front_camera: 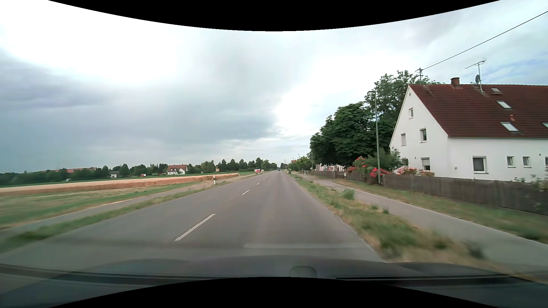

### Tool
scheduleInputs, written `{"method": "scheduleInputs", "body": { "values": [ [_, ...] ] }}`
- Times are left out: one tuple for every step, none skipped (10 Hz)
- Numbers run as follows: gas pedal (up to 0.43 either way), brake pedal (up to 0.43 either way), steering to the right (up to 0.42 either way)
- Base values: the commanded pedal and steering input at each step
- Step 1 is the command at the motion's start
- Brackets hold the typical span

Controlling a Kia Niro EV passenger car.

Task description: Follow the waypoints while adhering to traffic rules and regulations

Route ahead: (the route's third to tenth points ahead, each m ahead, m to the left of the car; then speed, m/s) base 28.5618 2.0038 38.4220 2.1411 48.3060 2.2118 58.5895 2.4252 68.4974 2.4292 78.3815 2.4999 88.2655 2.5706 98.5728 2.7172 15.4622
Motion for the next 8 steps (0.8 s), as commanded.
{"method": "scheduleInputs", "body": {
  "values": [
    [0.157,0.0,-0.016],
    [0.157,0.0,-0.015],
    [0.157,0.0,-0.012],
    [0.157,0.0,-0.01],
    [0.157,0.0,-0.005],
    [0.157,0.0,-0.004],
    [0.157,0.0,-0.004],
    [0.157,0.0,-0.004]
  ]
}}
